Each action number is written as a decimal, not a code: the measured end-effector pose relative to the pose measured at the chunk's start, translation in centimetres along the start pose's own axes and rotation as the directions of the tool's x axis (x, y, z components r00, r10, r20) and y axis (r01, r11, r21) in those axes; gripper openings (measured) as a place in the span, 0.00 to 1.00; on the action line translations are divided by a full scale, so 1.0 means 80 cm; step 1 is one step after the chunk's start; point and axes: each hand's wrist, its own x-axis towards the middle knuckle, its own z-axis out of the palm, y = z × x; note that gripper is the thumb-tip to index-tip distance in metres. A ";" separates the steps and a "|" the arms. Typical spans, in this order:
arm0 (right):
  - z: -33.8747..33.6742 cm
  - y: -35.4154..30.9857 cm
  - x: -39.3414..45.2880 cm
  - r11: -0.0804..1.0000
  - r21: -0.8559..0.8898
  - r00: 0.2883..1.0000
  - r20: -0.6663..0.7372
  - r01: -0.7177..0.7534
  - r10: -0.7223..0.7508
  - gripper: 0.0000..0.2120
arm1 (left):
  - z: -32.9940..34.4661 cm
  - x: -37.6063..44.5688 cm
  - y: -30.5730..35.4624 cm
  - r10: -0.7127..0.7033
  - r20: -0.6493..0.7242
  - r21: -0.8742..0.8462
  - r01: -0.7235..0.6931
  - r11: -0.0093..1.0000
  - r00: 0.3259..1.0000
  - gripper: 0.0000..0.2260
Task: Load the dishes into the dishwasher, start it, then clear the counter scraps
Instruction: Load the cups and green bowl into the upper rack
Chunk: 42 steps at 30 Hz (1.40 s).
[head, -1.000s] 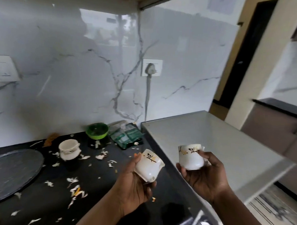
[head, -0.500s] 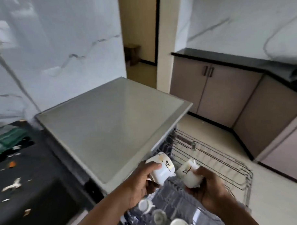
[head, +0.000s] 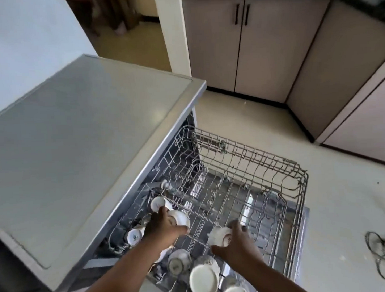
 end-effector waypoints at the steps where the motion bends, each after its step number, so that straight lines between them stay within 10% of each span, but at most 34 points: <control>1: 0.005 0.000 0.005 0.999 -0.050 1.000 0.007 -0.003 0.003 0.35 | 0.006 0.009 0.001 -0.002 0.013 0.031 0.002 1.000 1.000 0.43; 28: 0.097 -0.005 0.106 0.956 -0.278 0.992 0.049 -0.095 0.113 0.37 | 0.084 0.112 -0.010 0.131 0.100 0.462 -0.163 0.872 0.986 0.48; 42: 0.091 -0.004 0.100 0.911 -0.412 0.997 0.062 -0.016 0.046 0.43 | 0.085 0.101 -0.020 0.179 0.086 0.332 -0.198 0.923 0.980 0.39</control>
